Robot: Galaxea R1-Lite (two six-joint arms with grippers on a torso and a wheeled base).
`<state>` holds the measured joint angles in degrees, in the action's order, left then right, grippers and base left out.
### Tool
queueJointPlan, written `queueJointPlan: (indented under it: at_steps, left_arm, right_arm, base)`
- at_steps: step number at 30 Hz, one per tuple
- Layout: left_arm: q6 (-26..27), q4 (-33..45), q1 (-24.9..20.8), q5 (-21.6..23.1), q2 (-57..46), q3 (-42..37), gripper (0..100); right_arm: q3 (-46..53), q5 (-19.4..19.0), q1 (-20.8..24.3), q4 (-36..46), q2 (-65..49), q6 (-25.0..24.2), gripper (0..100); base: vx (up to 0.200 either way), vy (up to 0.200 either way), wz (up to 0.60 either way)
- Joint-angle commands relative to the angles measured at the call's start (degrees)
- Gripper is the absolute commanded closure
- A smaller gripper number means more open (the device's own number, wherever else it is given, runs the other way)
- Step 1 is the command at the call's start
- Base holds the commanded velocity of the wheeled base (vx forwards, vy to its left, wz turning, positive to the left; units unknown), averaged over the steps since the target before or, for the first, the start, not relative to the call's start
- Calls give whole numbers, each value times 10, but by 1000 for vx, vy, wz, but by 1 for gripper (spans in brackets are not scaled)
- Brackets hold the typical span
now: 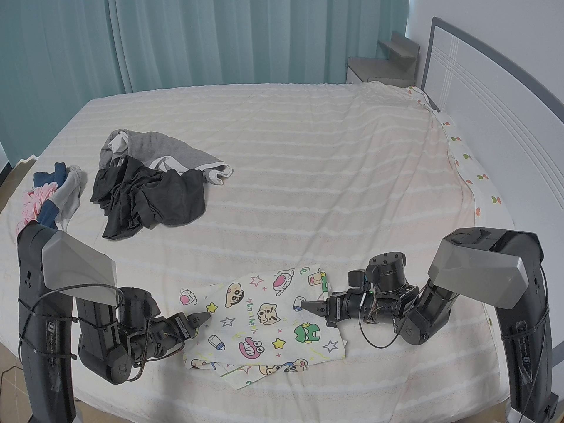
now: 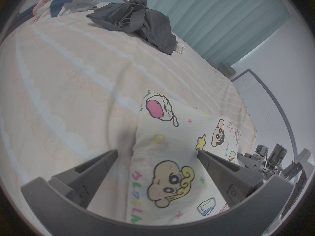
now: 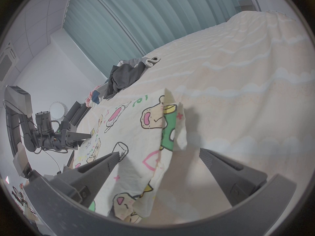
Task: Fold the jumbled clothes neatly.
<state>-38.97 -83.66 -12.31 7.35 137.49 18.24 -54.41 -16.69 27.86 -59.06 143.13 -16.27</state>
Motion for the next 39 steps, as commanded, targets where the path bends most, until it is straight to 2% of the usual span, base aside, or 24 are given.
queueJointPlan:
  at_steps: [1, 4, 13, 22, 23, 25, 26, 34, 39]
  left_arm:
    - [-14, 0, -9, 0, 5, 15, 0]
    - [-45, 0, -24, -1, 4, 29, 0]
    - [-57, -1, -58, -1, 2, 29, 0]
    - [-59, -1, -64, -1, 1, 29, 0]
    - [-59, -1, -65, -1, 1, 29, 100]
    - [-60, -1, -65, -1, 1, 29, 100]
    - [-60, -1, -65, -1, 1, 29, 100]
    - [-61, -1, -66, -1, -5, 23, 100]
    - [-87, -1, -78, -13, -40, 6, 100]
  right_arm:
    - [-3, 0, 0, -1, 9, 0, 0]
    - [-7, 0, 0, -1, 13, -1, 0]
    - [-25, 3, 7, 0, 27, -1, 0]
    - [-35, 5, 19, 0, 33, -2, 0]
    - [-35, 5, 21, 0, 32, -2, 0]
    - [-34, 5, 26, 2, 29, -2, 0]
    - [-34, 5, 26, 2, 29, -2, 100]
    - [-9, 6, 36, -5, 12, -4, 100]
    - [37, 9, 42, -20, -24, -4, 100]
  base:
    - [0, 0, 0]
    - [0, 0, 0]
    - [0, 0, 0]
    - [0, 0, 0]
    - [0, 0, 0]
    - [0, 0, 0]
    - [0, 0, 0]
    - [0, 0, 0]
    - [0, 0, 0]
